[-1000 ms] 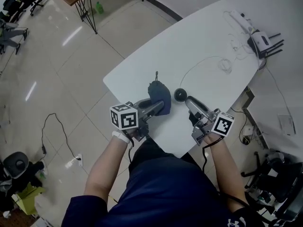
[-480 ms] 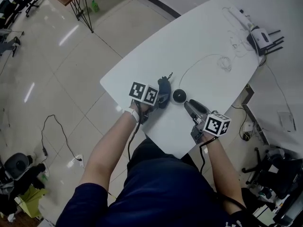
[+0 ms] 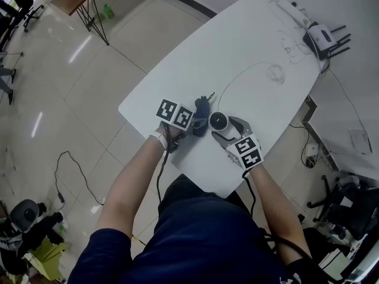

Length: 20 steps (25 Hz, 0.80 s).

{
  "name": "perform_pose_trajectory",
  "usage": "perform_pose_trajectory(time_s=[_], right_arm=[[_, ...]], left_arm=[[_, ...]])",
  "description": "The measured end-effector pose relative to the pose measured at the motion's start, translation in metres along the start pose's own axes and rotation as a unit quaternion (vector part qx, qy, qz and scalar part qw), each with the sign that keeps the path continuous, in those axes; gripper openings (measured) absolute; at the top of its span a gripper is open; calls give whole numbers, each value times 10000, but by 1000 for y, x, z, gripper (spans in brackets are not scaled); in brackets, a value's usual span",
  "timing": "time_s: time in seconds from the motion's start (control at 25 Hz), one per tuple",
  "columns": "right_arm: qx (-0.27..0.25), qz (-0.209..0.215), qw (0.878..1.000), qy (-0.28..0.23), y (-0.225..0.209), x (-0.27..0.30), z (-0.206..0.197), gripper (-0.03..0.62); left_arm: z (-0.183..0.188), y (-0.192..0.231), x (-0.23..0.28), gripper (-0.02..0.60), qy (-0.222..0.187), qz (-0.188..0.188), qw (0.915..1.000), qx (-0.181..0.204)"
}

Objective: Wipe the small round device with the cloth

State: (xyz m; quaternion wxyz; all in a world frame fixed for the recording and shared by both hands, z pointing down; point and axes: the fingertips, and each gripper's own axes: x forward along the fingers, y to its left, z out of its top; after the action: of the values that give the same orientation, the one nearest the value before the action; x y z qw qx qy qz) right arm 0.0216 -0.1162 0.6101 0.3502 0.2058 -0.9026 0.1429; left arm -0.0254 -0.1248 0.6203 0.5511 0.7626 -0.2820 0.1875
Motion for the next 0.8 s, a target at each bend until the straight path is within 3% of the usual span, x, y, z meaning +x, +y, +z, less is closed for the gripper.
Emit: perform_pose_trajectory(time_s=[0.16, 0.36, 0.48, 0.56, 0.64, 0.68, 0.72, 0.8], right_arm=[[-67, 54, 9999, 56, -2, 2, -1, 321], [-64, 119, 9999, 51, -3, 1, -3, 308], [-64, 178, 9998, 25, -2, 0, -3, 308], [-75, 201, 9998, 22, -1, -1, -4, 308], [-107, 202, 9997, 18, -1, -1, -5, 308], [-125, 195, 9997, 17, -2, -1, -6, 308], [-140, 186, 9997, 18, -2, -1, -6, 307], [-161, 167, 9997, 17, 0, -1, -7, 305]], left_arm=[[6, -16, -5, 89, 14, -56, 9988, 485], [16, -45, -23, 89, -253, -128, 9944, 1016], [19, -58, -34, 89, -265, 203, 9884, 1485], [19, -63, -39, 91, -227, 630, 9773, 2012], [15, -70, -36, 91, -65, 1061, 9543, 2793], [11, -75, -33, 91, 98, 1282, 9359, 3281], [6, -79, -30, 91, 309, 1521, 9114, 3811], [-6, -86, -24, 89, 760, 1996, 8503, 4810]])
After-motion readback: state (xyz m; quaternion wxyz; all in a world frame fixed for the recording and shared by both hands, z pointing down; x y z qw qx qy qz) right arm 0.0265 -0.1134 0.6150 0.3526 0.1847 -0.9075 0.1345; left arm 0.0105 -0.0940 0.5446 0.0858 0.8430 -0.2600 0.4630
